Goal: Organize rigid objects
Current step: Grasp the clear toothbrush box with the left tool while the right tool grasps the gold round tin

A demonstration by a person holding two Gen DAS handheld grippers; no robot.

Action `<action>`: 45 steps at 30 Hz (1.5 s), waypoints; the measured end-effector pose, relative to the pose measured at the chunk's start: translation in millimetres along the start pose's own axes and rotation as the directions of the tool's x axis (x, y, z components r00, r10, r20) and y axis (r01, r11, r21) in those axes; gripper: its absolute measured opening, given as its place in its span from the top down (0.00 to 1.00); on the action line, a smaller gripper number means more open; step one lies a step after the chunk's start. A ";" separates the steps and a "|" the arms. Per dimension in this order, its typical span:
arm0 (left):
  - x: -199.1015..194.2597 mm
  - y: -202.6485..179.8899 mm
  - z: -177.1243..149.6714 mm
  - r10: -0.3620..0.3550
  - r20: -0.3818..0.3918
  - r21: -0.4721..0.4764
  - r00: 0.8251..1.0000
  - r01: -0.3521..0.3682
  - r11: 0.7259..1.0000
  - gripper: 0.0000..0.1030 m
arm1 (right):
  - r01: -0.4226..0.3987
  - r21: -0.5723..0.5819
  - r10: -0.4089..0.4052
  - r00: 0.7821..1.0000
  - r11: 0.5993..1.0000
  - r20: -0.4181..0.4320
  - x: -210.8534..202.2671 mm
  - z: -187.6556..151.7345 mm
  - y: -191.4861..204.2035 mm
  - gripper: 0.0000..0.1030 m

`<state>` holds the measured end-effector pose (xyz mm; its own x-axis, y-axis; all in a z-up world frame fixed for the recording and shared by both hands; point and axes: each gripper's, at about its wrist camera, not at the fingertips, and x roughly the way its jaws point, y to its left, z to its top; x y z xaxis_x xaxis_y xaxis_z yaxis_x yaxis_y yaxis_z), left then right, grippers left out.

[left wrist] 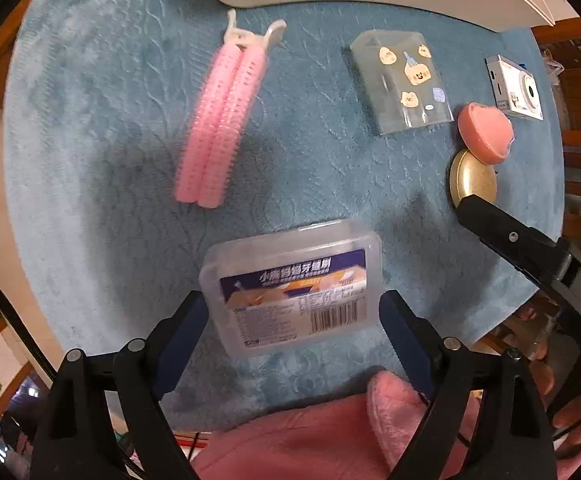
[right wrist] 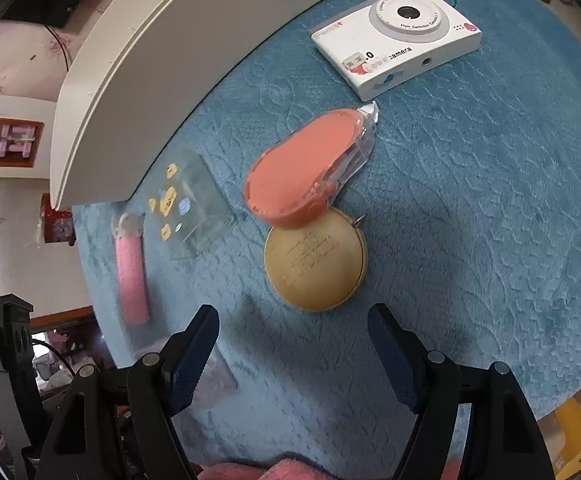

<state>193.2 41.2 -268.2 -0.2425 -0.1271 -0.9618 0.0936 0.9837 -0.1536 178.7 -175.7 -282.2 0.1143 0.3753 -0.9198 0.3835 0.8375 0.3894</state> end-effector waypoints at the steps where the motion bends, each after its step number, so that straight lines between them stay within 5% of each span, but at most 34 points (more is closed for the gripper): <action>1: 2.5 0.9 3.8 0.000 -0.011 -0.008 1.000 -0.001 1.000 0.14 | 0.010 0.000 -0.010 1.000 1.000 0.003 1.7 1.4 0.7 0.25; 21: 36.4 18.5 36.1 -0.109 -0.127 -0.094 0.986 0.097 0.991 0.06 | 0.185 -0.067 -0.182 0.982 0.980 0.050 28.9 7.7 42.3 0.28; 26: 51.7 23.7 39.9 -0.123 -0.157 -0.144 0.980 0.100 0.985 0.06 | 0.256 -0.104 -0.249 0.965 0.961 0.079 31.1 5.3 49.9 0.46; 45: 65.5 48.7 5.0 -0.171 -0.143 -0.182 0.975 0.144 0.973 0.07 | 0.226 -0.135 -0.226 0.974 0.965 0.020 28.0 -39.2 42.7 0.48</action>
<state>186.6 80.2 -339.8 -0.3901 -0.2736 -0.8792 -0.1198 0.9618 -0.2461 162.4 -113.8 -289.4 0.0433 0.1687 -0.9847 0.2719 0.9465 0.1741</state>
